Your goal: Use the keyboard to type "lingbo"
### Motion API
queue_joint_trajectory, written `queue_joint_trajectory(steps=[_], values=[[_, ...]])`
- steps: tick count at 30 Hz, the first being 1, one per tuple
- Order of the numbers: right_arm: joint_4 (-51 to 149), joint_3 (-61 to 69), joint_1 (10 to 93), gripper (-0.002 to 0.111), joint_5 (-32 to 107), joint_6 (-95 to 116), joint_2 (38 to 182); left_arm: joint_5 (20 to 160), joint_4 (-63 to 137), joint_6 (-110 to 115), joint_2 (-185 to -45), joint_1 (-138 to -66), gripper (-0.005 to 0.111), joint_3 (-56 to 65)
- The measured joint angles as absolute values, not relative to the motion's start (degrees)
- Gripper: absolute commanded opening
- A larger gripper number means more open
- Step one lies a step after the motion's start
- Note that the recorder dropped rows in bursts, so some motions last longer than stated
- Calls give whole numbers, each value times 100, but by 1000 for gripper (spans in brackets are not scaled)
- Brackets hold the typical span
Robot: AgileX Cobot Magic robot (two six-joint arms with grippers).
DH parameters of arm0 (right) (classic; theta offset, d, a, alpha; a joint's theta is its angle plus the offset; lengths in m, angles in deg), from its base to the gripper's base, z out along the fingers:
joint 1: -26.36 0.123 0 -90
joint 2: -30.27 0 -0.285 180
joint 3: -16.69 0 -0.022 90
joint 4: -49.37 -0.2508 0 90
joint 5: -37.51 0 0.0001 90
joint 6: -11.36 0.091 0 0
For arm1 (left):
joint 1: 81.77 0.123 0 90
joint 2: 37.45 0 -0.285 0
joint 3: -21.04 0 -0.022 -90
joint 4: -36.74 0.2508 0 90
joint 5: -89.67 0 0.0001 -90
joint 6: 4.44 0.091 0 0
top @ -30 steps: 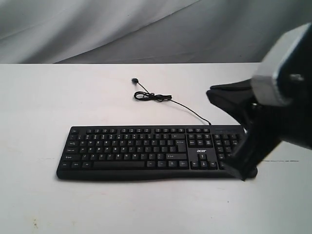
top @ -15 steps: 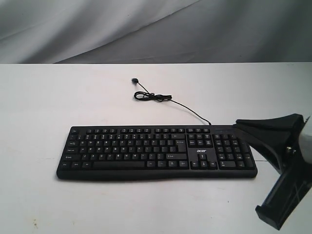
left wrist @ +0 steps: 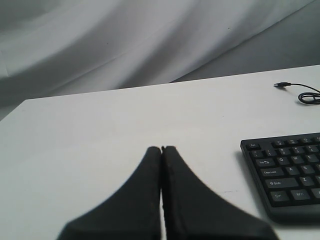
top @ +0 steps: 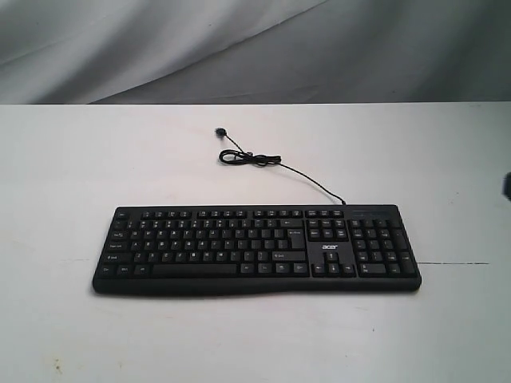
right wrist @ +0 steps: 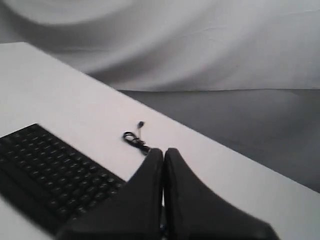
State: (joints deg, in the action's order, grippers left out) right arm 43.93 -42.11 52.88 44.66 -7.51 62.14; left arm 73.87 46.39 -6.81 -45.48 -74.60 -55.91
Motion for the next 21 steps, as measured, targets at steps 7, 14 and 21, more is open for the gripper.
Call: queue_joint_trajectory(steps=[7, 14, 21], values=[[4393, -4978, 3412, 0, 4652, -715, 4375, 7387, 4639, -681, -4548, -7460, 0, -5591], [4393, -5339, 3266, 0, 4717, -715, 4129, 7387, 4639, -681, -4548, -7460, 0, -5591], [4393, -5685, 3266, 0, 4731, -669, 4129, 7387, 4639, -681, -4548, -7460, 0, -5591]])
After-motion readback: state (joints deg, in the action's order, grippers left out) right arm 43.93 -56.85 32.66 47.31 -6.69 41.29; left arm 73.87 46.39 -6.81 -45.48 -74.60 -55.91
